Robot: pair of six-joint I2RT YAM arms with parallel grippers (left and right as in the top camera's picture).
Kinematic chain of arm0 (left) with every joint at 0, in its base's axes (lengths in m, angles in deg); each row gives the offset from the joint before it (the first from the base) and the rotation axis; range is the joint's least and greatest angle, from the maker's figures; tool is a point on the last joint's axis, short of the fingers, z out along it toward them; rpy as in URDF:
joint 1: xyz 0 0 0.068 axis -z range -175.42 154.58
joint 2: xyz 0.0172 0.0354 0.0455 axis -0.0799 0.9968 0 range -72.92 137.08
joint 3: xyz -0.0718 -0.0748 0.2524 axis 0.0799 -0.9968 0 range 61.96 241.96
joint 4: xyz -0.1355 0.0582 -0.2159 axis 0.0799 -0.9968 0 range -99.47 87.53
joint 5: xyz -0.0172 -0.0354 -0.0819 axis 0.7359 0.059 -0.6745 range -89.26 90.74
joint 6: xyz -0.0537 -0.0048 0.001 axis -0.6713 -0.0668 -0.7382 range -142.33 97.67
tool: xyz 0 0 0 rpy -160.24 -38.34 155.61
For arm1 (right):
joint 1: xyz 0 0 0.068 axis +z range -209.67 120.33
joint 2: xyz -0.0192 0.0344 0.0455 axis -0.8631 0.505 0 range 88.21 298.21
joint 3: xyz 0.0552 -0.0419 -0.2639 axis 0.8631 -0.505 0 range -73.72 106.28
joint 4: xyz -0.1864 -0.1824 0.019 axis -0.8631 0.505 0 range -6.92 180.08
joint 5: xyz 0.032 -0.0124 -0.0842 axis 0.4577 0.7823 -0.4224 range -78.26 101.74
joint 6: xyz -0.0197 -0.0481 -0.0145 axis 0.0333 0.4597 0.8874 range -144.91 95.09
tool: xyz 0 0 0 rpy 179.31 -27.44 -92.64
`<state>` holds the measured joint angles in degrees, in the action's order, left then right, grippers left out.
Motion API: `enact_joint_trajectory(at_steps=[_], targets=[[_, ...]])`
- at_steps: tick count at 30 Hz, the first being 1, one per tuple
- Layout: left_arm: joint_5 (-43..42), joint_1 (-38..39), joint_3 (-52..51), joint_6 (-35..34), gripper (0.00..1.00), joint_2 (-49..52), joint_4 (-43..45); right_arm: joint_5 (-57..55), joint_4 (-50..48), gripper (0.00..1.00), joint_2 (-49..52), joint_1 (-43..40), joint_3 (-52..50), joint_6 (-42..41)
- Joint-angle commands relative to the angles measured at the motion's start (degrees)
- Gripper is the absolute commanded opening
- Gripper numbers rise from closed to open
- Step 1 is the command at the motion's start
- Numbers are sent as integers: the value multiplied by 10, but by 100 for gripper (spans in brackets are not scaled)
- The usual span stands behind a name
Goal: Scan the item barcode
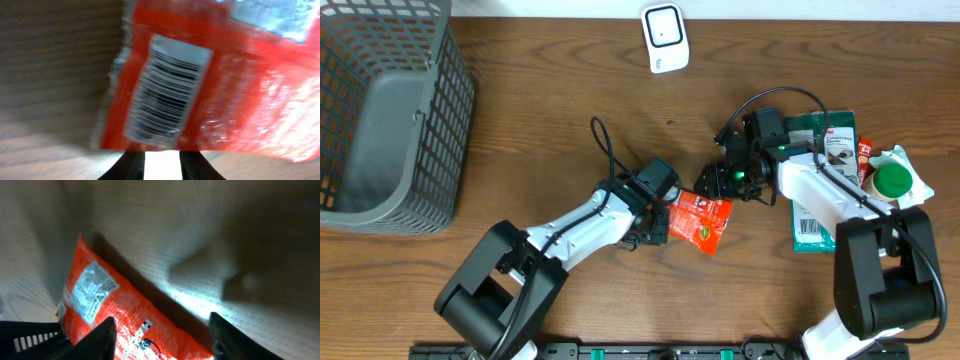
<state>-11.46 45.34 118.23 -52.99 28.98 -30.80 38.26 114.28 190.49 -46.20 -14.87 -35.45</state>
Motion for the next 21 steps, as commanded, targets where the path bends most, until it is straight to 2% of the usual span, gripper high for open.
enact_joint_trajectory(at_steps=[1,6,10,13,17,21], targets=[[10,4,-5,-10,26,11,20,38,23,47,16,9,-4,-14],[54,-14,-5,-9,26,11,45,55,82,46,14,22,-4,-14],[68,-32,-5,7,26,11,63,55,122,50,14,30,-4,7],[67,-45,-2,14,27,10,61,54,118,53,14,28,-4,20],[67,-55,42,60,27,5,-11,58,106,56,14,6,-4,26],[67,-65,127,101,26,3,-122,140,106,59,14,-34,-4,94]])
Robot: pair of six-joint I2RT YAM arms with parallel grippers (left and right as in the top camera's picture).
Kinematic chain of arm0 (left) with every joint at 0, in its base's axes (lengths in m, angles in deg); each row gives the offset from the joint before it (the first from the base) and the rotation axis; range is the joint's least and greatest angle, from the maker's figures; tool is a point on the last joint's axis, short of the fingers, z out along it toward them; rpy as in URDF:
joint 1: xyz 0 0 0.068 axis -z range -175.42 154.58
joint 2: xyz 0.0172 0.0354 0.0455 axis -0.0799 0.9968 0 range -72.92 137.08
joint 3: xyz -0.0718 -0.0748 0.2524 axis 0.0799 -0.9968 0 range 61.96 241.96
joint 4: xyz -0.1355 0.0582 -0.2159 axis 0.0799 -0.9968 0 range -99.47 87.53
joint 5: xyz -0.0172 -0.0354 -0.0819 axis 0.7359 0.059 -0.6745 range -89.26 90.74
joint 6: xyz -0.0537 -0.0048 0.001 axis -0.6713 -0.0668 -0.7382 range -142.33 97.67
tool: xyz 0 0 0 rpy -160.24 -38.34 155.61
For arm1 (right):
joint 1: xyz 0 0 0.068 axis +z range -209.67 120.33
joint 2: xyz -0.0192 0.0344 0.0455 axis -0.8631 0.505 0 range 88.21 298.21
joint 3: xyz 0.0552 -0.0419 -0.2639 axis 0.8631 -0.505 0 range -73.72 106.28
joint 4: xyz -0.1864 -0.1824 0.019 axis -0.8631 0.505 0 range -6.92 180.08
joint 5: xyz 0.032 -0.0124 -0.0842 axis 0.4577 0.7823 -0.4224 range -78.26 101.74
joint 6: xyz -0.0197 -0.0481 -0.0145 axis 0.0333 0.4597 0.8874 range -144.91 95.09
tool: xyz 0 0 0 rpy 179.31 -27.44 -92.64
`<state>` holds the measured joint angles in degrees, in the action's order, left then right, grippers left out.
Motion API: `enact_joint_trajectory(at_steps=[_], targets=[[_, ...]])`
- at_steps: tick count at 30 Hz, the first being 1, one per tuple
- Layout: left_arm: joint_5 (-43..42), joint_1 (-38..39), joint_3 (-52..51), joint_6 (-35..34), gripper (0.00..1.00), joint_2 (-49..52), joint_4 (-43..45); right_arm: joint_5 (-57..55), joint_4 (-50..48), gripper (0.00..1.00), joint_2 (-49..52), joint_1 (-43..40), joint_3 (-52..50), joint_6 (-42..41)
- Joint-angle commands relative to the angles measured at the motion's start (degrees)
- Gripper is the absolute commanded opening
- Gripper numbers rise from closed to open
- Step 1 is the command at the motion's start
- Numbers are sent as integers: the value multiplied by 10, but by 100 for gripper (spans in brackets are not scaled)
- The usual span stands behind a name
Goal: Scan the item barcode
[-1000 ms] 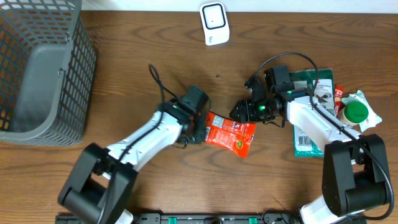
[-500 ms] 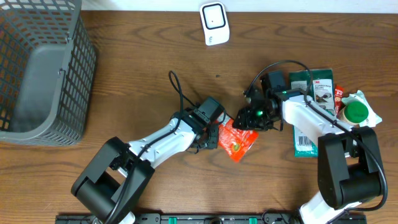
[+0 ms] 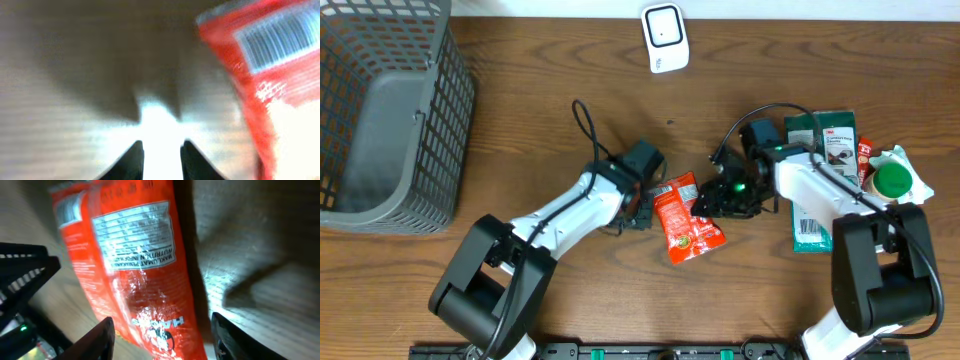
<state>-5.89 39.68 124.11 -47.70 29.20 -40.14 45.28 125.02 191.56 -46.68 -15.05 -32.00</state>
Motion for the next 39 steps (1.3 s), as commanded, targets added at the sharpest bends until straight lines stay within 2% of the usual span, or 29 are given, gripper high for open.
enact_joint_trajectory(at_steps=[1,2,3,7,25,30,39], targets=[[11,-10,80,48,26,0,-39,86,-2,61,3,-39,-2,69],[-7,-12,91,48,26,0,-38,101,-1,67,3,-58,-2,76],[-25,-13,91,48,27,1,-30,101,-2,69,3,-66,-2,76],[-110,-13,89,48,27,14,-3,101,-1,72,5,-80,-3,85],[-113,-12,86,48,26,130,-1,99,-14,70,29,-76,-13,96],[-113,-12,86,48,26,135,1,116,-57,70,29,-76,-49,92],[-113,-12,86,48,26,135,-2,191,-209,68,30,-60,-155,14]])
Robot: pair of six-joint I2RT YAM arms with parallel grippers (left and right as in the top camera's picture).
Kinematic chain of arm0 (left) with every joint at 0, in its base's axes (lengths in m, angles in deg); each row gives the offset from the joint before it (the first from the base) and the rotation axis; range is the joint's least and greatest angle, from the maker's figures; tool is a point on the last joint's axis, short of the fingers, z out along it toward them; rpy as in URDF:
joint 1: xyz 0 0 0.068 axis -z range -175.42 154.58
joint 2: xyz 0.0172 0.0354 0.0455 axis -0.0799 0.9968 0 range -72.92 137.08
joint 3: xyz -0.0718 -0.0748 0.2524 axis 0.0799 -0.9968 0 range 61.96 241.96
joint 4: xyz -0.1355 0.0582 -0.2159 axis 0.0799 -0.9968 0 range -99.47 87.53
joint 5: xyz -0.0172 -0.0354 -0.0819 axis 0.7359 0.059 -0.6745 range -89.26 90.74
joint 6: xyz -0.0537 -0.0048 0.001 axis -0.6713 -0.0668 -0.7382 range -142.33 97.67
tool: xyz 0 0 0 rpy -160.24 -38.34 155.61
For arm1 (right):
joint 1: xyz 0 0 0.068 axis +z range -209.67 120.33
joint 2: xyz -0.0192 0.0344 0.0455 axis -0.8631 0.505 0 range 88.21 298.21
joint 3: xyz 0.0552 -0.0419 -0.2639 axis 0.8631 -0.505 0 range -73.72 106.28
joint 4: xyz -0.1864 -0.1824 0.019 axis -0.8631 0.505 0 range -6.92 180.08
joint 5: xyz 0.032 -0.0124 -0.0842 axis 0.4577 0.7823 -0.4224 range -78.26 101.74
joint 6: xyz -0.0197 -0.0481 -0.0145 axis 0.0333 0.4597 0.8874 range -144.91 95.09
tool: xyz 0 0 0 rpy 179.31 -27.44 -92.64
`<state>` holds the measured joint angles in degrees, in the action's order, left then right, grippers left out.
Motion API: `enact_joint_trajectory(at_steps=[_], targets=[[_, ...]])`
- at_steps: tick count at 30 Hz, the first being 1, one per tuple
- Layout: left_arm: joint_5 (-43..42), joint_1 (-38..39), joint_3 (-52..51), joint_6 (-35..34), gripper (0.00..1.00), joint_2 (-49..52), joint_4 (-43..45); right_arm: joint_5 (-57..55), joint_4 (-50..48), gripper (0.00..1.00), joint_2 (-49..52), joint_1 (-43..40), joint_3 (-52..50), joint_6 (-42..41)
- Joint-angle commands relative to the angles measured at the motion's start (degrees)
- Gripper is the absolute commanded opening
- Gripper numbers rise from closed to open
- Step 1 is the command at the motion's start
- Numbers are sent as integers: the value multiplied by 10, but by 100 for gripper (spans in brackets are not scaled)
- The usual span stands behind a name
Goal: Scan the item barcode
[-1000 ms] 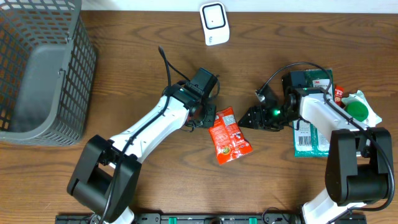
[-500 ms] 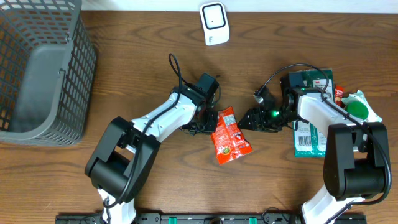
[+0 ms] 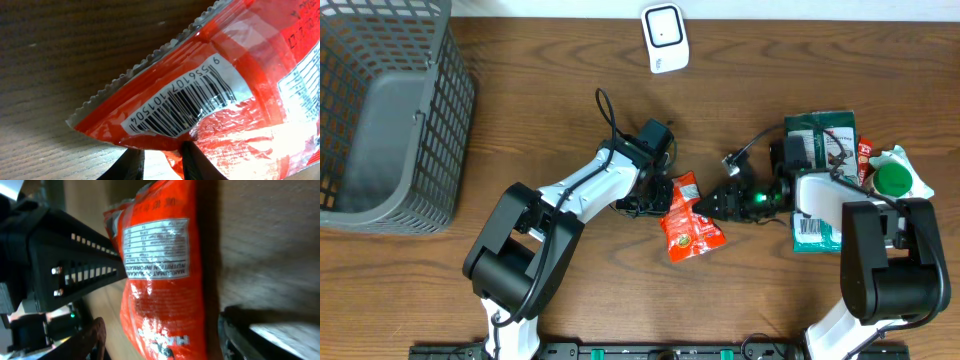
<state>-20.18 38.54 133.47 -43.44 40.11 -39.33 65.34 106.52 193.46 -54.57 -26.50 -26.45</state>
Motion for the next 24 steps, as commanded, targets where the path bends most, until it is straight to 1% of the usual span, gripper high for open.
enact_joint_trajectory(at_steps=[1,6,8,10,11,13,15,16,20,24], targets=[[30,-1,-8,5,26,26,-12,-10,-38,67,10,25,-49,-50],[30,-1,-8,5,26,26,-19,12,-111,65,10,67,-75,-87],[30,-1,-8,5,25,26,-18,22,-135,61,10,85,-76,-94],[30,-1,-8,5,26,26,-19,22,-154,51,10,98,-76,-102],[30,-1,-8,5,25,26,-19,21,-172,36,10,104,-76,-106],[30,-1,-8,7,25,26,-19,21,-181,23,10,103,-76,-107],[30,-1,-8,10,25,25,-19,18,-181,16,10,100,-75,-107],[30,-2,-8,10,25,23,-20,17,-178,15,10,99,-75,-107],[36,-10,-7,20,25,-3,-21,17,-171,16,10,95,-75,-107],[40,-28,-7,20,25,-47,-21,9,-163,12,8,95,-70,-107]])
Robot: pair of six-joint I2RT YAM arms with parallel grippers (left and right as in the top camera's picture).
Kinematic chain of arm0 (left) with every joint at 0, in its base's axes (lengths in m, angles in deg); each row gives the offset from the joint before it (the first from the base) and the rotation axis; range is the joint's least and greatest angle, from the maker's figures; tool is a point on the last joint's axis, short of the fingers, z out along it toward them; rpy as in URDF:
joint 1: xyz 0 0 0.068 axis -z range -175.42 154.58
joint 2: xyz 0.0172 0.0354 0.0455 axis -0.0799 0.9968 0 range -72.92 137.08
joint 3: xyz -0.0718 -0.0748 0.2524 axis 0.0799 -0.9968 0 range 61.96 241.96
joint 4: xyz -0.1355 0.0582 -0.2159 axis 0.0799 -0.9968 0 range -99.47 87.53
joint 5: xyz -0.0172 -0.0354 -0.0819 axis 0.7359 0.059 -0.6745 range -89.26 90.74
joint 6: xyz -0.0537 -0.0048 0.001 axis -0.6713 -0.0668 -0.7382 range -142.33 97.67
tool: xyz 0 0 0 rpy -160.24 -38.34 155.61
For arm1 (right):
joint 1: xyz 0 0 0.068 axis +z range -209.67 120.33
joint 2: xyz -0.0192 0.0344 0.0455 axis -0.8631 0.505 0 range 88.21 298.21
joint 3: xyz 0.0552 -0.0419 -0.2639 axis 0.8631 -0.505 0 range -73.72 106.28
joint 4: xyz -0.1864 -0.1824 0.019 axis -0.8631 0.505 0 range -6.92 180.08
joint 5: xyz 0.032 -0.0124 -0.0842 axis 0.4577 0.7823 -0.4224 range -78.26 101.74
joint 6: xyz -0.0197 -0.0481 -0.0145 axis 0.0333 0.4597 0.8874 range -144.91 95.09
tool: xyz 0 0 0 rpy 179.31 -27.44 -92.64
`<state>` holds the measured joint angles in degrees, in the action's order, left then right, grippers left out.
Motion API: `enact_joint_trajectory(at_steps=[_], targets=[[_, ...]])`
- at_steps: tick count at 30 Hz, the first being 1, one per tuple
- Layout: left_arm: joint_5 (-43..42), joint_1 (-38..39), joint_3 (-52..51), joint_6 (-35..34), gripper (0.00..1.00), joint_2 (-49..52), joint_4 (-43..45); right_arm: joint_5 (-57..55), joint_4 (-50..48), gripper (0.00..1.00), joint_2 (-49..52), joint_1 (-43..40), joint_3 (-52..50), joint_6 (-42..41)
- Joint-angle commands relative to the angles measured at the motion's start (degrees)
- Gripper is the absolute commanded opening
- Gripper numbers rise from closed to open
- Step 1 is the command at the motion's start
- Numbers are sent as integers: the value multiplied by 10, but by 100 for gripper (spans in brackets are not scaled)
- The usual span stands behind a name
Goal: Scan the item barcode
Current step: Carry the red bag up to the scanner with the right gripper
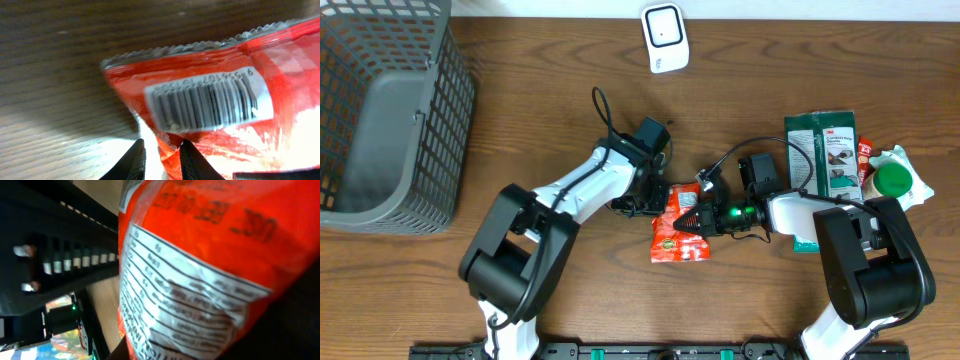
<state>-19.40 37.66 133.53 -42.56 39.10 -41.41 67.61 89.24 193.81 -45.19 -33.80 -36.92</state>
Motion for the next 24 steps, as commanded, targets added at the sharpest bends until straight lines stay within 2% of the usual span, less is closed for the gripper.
enact_joint_trajectory(at_steps=[1,6,9,12,18,24], targets=[[33,-24,-7,11,25,-49,-1,-21,18,12,2,1,7,-2],[35,-68,-7,11,29,-120,-3,-73,96,8,-30,2,53,16],[61,-103,-7,11,32,-160,-20,-125,189,3,-62,2,107,43],[92,-141,-7,11,40,-194,-38,-196,294,1,-94,4,177,73],[99,-239,15,11,45,-238,-76,-381,522,1,-128,23,387,85],[99,-296,78,26,58,-237,-113,-459,679,1,-126,37,629,103]])
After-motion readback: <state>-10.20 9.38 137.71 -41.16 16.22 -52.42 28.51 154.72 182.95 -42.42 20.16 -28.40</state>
